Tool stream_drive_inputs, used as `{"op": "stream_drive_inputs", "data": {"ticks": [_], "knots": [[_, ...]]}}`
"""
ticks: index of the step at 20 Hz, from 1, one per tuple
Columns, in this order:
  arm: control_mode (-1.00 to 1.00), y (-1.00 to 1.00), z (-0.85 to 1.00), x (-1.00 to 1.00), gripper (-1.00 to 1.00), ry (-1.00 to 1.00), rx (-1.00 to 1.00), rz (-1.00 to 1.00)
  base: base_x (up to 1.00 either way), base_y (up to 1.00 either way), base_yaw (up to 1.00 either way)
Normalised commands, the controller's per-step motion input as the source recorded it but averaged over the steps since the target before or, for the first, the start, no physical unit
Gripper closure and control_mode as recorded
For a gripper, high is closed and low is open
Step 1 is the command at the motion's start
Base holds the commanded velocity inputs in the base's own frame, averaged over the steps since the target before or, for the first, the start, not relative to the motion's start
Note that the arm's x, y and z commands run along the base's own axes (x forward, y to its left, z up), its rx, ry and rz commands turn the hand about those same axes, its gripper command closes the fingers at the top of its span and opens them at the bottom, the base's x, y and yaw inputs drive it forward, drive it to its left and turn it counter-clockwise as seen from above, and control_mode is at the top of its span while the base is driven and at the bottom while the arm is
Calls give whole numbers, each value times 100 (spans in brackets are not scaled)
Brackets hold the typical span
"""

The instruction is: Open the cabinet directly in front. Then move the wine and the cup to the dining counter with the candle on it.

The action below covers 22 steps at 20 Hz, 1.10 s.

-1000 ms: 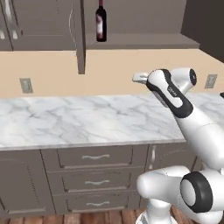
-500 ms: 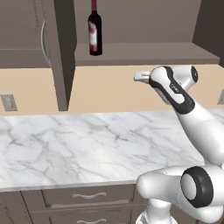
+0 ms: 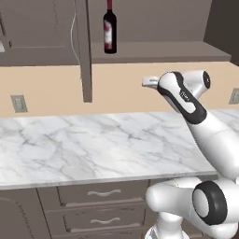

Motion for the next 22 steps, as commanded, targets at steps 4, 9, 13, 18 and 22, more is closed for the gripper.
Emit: {"op": "stream_drive_inputs", "data": {"ticks": [4, 9, 13, 18, 22], "knots": [[100, 0, 0, 0, -100, 0, 0, 0, 11, 55, -22], [100, 0, 0, 0, -100, 0, 0, 0, 27, 16, -17], [100, 0, 0, 0, -100, 0, 0, 0, 46, 0, 0], [100, 0, 0, 0, -100, 0, 0, 0, 20, 0, 0], [-100, 0, 16, 2, -100, 0, 1, 2, 15, 0, 0]]}}
